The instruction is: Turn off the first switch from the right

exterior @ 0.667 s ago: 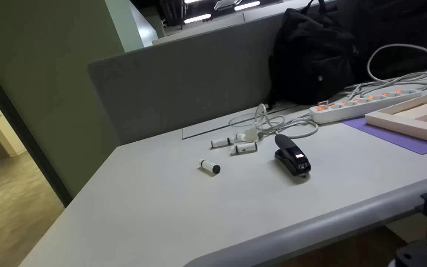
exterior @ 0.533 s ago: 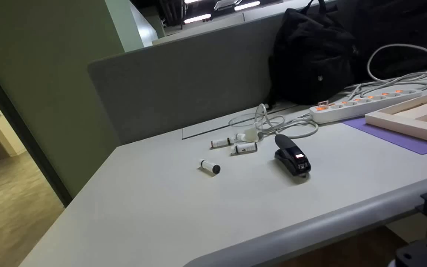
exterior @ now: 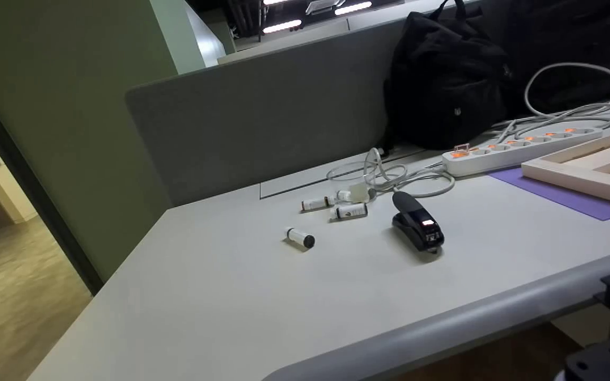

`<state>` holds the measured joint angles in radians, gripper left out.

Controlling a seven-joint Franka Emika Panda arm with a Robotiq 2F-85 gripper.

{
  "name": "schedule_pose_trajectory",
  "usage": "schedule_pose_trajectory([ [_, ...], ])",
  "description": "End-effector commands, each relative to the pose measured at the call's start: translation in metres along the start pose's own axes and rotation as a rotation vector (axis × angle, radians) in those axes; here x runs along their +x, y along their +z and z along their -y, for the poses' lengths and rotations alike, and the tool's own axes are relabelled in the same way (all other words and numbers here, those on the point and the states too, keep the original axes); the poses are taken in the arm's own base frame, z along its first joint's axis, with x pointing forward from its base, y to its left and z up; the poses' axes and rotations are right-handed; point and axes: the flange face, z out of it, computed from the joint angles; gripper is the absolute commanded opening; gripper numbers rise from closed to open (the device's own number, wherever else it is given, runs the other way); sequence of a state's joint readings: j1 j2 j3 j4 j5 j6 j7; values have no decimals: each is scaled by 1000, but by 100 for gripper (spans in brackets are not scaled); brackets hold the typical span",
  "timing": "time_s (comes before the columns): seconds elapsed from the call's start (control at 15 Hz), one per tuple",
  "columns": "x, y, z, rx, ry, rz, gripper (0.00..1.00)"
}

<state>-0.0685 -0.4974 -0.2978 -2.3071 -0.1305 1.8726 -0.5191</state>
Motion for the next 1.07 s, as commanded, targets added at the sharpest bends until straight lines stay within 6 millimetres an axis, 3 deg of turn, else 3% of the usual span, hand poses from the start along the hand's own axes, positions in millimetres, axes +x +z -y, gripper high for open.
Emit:
schedule_pose_trajectory([
  [0.0,9,5,-6,30,25,-17,100],
  [0.2,43,30,-23,73,101,-106,100],
  [0.47,87,93,-50,67,191,-187,100],
  [0.53,98,108,-55,71,220,-202,75],
  [0.67,120,134,-62,80,277,-218,66],
  [1.0,154,188,-62,105,333,-192,31],
])
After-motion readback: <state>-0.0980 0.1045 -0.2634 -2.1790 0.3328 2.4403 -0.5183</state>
